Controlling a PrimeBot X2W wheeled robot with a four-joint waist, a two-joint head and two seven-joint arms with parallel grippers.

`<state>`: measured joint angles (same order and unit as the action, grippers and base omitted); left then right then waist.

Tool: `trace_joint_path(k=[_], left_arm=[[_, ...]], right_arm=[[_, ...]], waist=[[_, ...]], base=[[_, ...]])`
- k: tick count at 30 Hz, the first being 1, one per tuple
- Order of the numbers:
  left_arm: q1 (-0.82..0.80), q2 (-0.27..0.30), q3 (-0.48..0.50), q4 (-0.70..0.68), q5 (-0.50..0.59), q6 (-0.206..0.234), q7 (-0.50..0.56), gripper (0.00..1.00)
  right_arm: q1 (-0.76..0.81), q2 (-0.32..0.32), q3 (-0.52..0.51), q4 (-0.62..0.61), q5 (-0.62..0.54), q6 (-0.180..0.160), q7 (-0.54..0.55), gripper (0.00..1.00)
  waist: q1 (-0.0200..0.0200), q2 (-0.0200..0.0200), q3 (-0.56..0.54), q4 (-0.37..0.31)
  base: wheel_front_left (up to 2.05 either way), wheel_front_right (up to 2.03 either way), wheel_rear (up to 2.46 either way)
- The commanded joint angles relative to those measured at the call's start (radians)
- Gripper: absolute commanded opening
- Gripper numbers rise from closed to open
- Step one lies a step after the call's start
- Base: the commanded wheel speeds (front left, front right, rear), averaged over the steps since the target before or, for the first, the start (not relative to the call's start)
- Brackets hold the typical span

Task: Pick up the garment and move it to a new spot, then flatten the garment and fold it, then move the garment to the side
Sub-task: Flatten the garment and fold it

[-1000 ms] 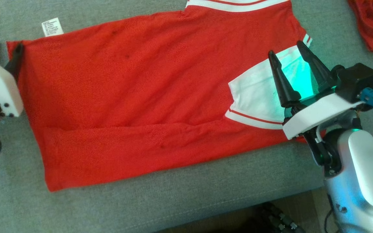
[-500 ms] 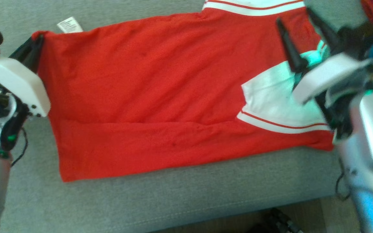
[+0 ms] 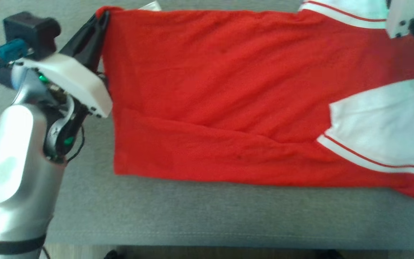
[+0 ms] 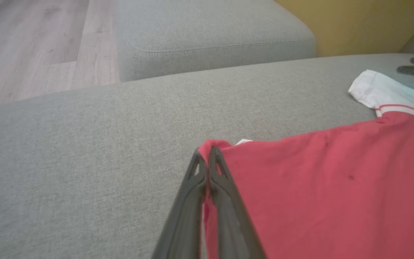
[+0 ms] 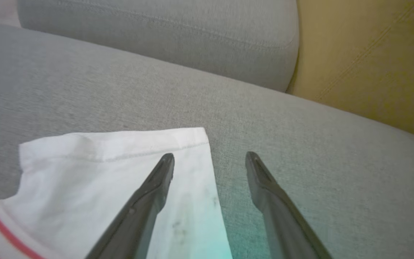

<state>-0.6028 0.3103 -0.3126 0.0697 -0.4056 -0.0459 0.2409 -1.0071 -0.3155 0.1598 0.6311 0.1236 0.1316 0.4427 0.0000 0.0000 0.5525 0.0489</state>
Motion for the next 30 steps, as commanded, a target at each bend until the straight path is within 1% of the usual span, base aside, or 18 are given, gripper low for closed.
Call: trace_joint_path(k=[1, 6, 13, 14, 15, 16, 17, 18, 19, 22, 26, 30], left_arm=[[-0.031, 0.029, 0.036, -0.028, 0.009, -0.006, -0.011, 0.00], [-0.060, -0.002, 0.011, 0.014, 0.009, -0.016, -0.048, 0.00], [-0.086, -0.020, -0.004, 0.071, 0.003, -0.026, -0.084, 0.00], [-0.090, -0.020, -0.005, 0.077, 0.003, -0.027, -0.087, 0.00], [-0.093, -0.020, -0.004, 0.082, 0.002, -0.027, -0.090, 0.00], [-0.096, -0.019, -0.003, 0.087, 0.001, -0.028, -0.092, 0.00], [-0.098, -0.017, -0.003, 0.092, 0.000, -0.028, -0.095, 0.00], [-0.100, -0.016, -0.002, 0.097, -0.001, -0.028, -0.097, 0.00], [-0.101, -0.015, -0.002, 0.102, -0.002, -0.029, -0.099, 0.00], [-0.107, -0.013, -0.001, 0.117, -0.005, -0.029, -0.103, 0.00], [-0.109, -0.006, 0.004, 0.132, -0.011, -0.028, -0.108, 0.00], [-0.101, 0.007, 0.014, 0.143, -0.016, -0.024, -0.116, 0.00]], right_arm=[[-0.024, -0.003, 0.003, -0.024, -0.006, -0.001, 0.007, 1.00], [-0.102, -0.020, -0.008, 0.097, -0.038, -0.001, 0.042, 1.00], [-0.157, -0.031, 0.006, 0.201, -0.060, -0.001, 0.096, 1.00], [-0.163, -0.032, 0.012, 0.210, -0.056, -0.001, 0.102, 0.95], [-0.167, -0.032, 0.020, 0.218, -0.052, -0.001, 0.108, 0.56], [-0.171, -0.031, 0.029, 0.224, -0.046, -0.001, 0.117, 0.43], [-0.173, -0.028, 0.034, 0.227, -0.040, -0.001, 0.124, 0.33], [-0.174, -0.027, 0.041, 0.230, -0.035, -0.001, 0.130, 0.22], [-0.174, -0.028, 0.047, 0.233, -0.030, -0.001, 0.133, 0.00], [-0.170, -0.030, 0.062, 0.242, -0.014, -0.001, 0.131, 0.00], [-0.163, -0.024, 0.056, 0.243, 0.010, -0.001, 0.080, 0.00], [-0.152, -0.023, 0.061, 0.231, 0.035, -0.001, 0.006, 0.00]], waist=[[0.0000, 0.0000, 0.017, 0.035], [0.0000, 0.0000, 0.032, 0.067], [0.0000, 0.0000, 0.040, 0.082], [0.0000, 0.0000, 0.041, 0.081], [0.0000, 0.0000, 0.042, 0.079], [0.0000, 0.0000, 0.042, 0.075], [0.0000, 0.0000, 0.042, 0.071], [0.0000, 0.0000, 0.041, 0.067], [0.0000, 0.0000, 0.040, 0.064], [0.0000, 0.0000, 0.034, 0.053], [0.0000, 0.0000, 0.020, 0.033], [0.0000, 0.0000, 0.001, 0.010]], base=[[0.00, 0.00, 0.00], [0.00, 0.00, 0.00], [0.00, 0.00, 0.00], [0.00, 0.00, 0.00], [0.00, 0.00, 0.00], [0.00, 0.00, 0.00], [0.00, 0.00, 0.00], [0.00, 0.00, 0.00], [0.00, 0.00, 0.00], [0.00, 0.00, 0.00], [0.00, 0.00, 0.00], [0.00, 0.00, 0.00]])
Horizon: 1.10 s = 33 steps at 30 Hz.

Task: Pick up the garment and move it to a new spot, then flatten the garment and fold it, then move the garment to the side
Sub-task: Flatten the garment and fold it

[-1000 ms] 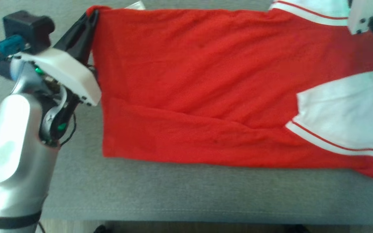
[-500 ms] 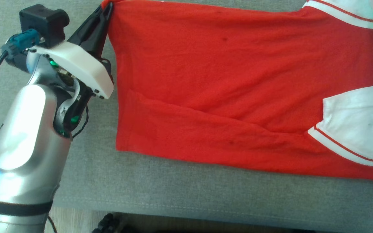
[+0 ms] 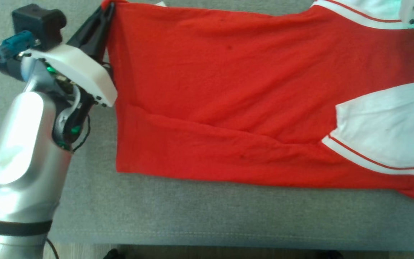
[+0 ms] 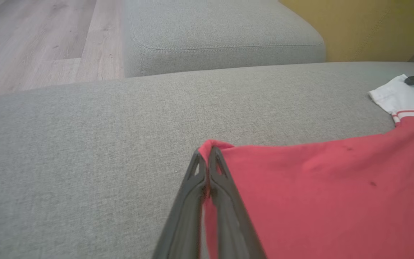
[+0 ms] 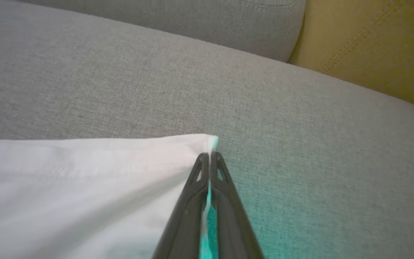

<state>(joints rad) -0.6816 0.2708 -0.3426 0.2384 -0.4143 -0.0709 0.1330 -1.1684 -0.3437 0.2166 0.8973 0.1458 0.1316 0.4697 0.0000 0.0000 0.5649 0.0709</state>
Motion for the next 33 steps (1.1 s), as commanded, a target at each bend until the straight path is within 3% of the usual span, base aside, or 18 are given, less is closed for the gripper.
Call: trace_joint_path(k=[1, 12, 17, 25, 33], left_arm=[[-0.018, 0.051, 0.047, -0.024, -0.009, 0.003, -0.010, 0.00], [0.064, 0.080, 0.080, -0.032, -0.028, 0.034, -0.034, 0.00], [0.126, 0.094, 0.105, -0.064, -0.042, 0.055, -0.057, 0.00], [0.268, 0.117, 0.141, -0.190, -0.060, 0.098, -0.075, 0.00], [0.452, 0.118, 0.184, -0.333, -0.084, 0.166, -0.086, 0.00]], right_arm=[[0.012, 0.006, 0.005, -0.041, 0.023, -0.001, -0.042, 0.00], [0.145, -0.025, 0.105, -0.215, 0.148, -0.001, -0.231, 0.00], [0.282, -0.071, 0.133, -0.372, 0.198, -0.001, -0.290, 0.00], [0.589, -0.108, 0.044, -0.701, 0.215, -0.001, -0.301, 0.00], [0.920, -0.042, -0.094, -1.006, 0.180, -0.001, -0.244, 0.00]], waist=[[0.0000, 0.0000, -0.016, -0.018], [0.0000, 0.0000, -0.091, -0.088], [0.0000, 0.0000, -0.135, -0.121], [0.0000, 0.0000, -0.199, -0.164], [0.0000, 0.0000, -0.228, -0.200]], base=[[0.00, 0.00, 0.00], [0.00, 0.00, 0.00], [0.00, 0.00, 0.00], [0.00, 0.00, 0.00], [0.00, 0.00, 0.00]])
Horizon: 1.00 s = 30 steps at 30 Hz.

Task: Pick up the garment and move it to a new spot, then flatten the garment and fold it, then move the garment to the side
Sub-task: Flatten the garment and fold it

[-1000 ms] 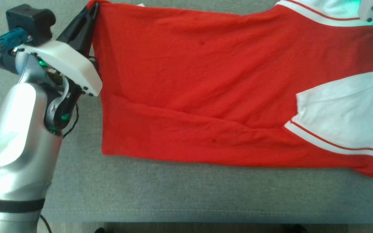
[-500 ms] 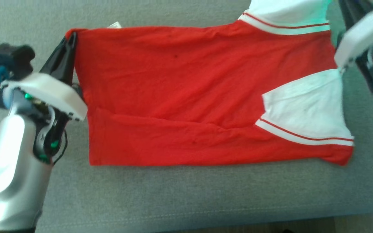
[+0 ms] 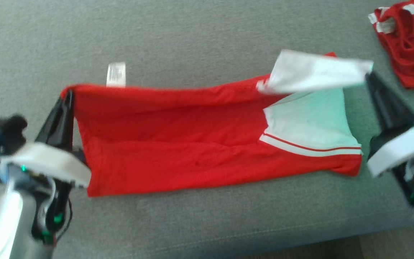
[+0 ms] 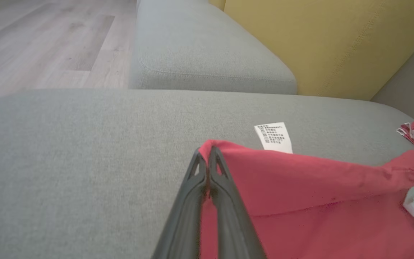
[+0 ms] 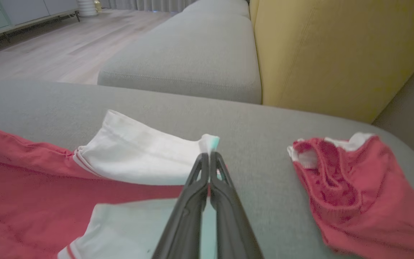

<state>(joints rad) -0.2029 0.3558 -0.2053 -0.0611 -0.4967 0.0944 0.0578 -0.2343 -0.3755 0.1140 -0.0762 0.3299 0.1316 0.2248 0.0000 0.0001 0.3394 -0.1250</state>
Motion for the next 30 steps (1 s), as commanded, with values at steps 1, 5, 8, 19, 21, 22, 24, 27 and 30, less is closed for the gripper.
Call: trace_joint_path(k=[1, 5, 8, 19, 21, 22, 24, 27, 30], left_arm=[[-0.002, 0.031, 0.052, -0.046, -0.007, 0.009, -0.013, 0.00], [0.104, 0.013, 0.069, -0.058, -0.032, 0.035, -0.033, 0.00], [0.142, -0.002, 0.059, -0.036, -0.041, 0.035, -0.043, 0.00], [0.189, -0.053, 0.036, 0.075, -0.061, 0.021, -0.116, 0.52], [0.202, -0.062, 0.040, 0.075, -0.069, 0.022, -0.132, 1.00], [0.211, -0.066, 0.042, 0.072, -0.073, 0.023, -0.140, 1.00], [0.236, -0.072, 0.048, 0.057, -0.079, 0.026, -0.155, 1.00], [0.264, -0.077, 0.056, 0.036, -0.083, 0.034, -0.172, 1.00], [0.303, -0.082, 0.069, -0.005, -0.081, 0.051, -0.199, 1.00]], right_arm=[[0.014, 0.003, 0.002, -0.052, -0.007, -0.001, 0.008, 0.00], [0.106, 0.057, -0.019, -0.070, -0.014, -0.001, 0.025, 0.00], [0.135, 0.079, -0.033, -0.045, -0.013, -0.001, 0.027, 0.00], [0.204, 0.113, -0.055, 0.026, -0.015, -0.001, 0.004, 1.00], [0.218, 0.120, -0.060, 0.028, -0.014, -0.001, 0.000, 1.00], [0.226, 0.123, -0.064, 0.028, -0.014, -0.001, -0.002, 1.00], [0.241, 0.129, -0.072, 0.025, -0.014, -0.001, -0.005, 1.00], [0.260, 0.137, -0.088, 0.015, -0.014, -0.001, -0.005, 1.00], [0.281, 0.143, -0.118, 0.004, -0.015, -0.001, -0.004, 1.00]], waist=[[0.0000, -0.0001, -0.004, -0.009], [0.0000, -0.0001, -0.012, -0.017], [0.0000, -0.0001, -0.020, -0.016], [0.0000, -0.0001, -0.053, -0.006], [0.0000, -0.0001, -0.061, -0.007], [0.0000, -0.0001, -0.066, -0.008], [0.0000, -0.0001, -0.075, -0.009], [0.0000, -0.0001, -0.085, -0.007], [0.0000, -0.0001, -0.099, -0.001]], base=[[0.00, 0.00, 0.00], [0.00, 0.00, 0.00], [0.00, 0.00, 0.00], [0.00, 0.00, 0.00], [0.00, 0.00, 0.00], [0.00, 0.00, 0.00], [0.00, 0.00, 0.00], [0.00, 0.00, 0.00], [0.00, 0.00, 0.00]])
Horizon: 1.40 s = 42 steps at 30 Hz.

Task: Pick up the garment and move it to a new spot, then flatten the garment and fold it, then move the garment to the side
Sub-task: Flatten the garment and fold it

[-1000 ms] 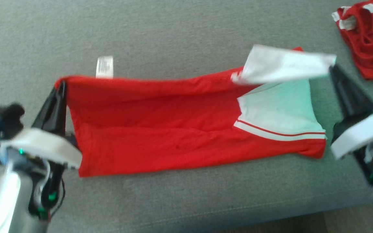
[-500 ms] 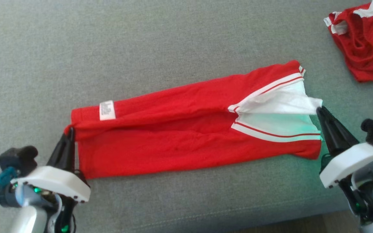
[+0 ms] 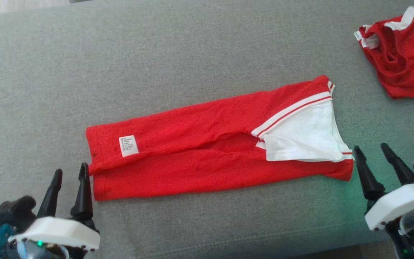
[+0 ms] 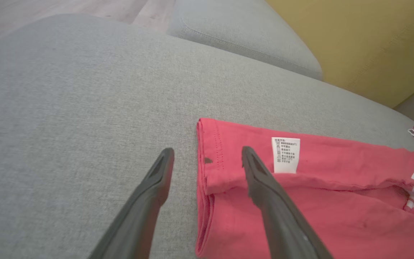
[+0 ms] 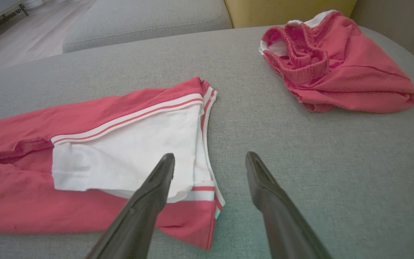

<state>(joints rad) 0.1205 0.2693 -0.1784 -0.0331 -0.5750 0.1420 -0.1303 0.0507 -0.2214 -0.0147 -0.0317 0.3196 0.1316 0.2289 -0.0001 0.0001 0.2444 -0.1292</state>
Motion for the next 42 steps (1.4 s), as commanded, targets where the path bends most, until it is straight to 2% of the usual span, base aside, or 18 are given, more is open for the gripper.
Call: trace_joint_path(k=[1, 6, 9, 18, 25, 37, 38, 40, 42], left_arm=[[-0.012, 0.002, 0.046, -0.045, -0.001, 0.009, -0.020, 1.00], [-0.004, -0.012, 0.056, -0.079, 0.020, 0.032, -0.067, 1.00], [-0.013, -0.027, 0.050, -0.079, 0.032, 0.041, -0.082, 1.00], [-0.044, -0.051, 0.036, -0.047, 0.046, 0.044, -0.102, 1.00], [-0.056, -0.058, 0.038, -0.027, 0.048, 0.041, -0.112, 1.00], [-0.061, -0.066, 0.046, -0.013, 0.049, 0.037, -0.121, 1.00], [-0.061, -0.066, 0.046, -0.012, 0.049, 0.036, -0.122, 1.00], [-0.061, -0.067, 0.047, -0.009, 0.049, 0.035, -0.123, 1.00], [-0.062, -0.067, 0.047, -0.007, 0.050, 0.035, -0.123, 1.00]], right_arm=[[0.001, -0.010, -0.001, -0.045, -0.005, -0.001, -0.008, 1.00], [-0.012, -0.013, -0.051, -0.056, -0.020, -0.001, 0.016, 1.00], [-0.054, -0.018, -0.042, -0.028, -0.025, -0.001, 0.054, 1.00], [-0.262, -0.068, 0.033, 0.216, -0.034, -0.001, 0.181, 1.00], [-0.352, -0.096, 0.072, 0.384, -0.011, -0.001, 0.291, 1.00], [-0.375, -0.100, 0.097, 0.476, 0.064, -0.001, 0.395, 1.00], [-0.375, -0.101, 0.104, 0.476, 0.070, -0.001, 0.403, 0.92], [-0.374, -0.104, 0.117, 0.474, 0.078, -0.001, 0.411, 0.48], [-0.375, -0.106, 0.134, 0.471, 0.079, -0.001, 0.412, 0.36]], waist=[[0.0001, -0.0001, -0.010, 0.006], [0.0001, -0.0001, -0.038, 0.024], [0.0001, -0.0001, -0.051, 0.034], [0.0001, -0.0001, -0.050, 0.086], [0.0001, -0.0001, -0.040, 0.139], [0.0001, -0.0001, -0.034, 0.168], [0.0001, -0.0001, -0.034, 0.168], [0.0001, -0.0001, -0.034, 0.165], [0.0001, -0.0001, -0.033, 0.159]], base=[[0.00, 0.00, 0.00], [0.00, 0.00, 0.00], [0.00, 0.00, 0.00], [0.00, 0.00, 0.00], [0.00, 0.00, 0.00], [0.00, 0.00, 0.00], [0.00, 0.00, 0.00], [0.00, 0.00, 0.00], [0.00, 0.00, 0.00]])
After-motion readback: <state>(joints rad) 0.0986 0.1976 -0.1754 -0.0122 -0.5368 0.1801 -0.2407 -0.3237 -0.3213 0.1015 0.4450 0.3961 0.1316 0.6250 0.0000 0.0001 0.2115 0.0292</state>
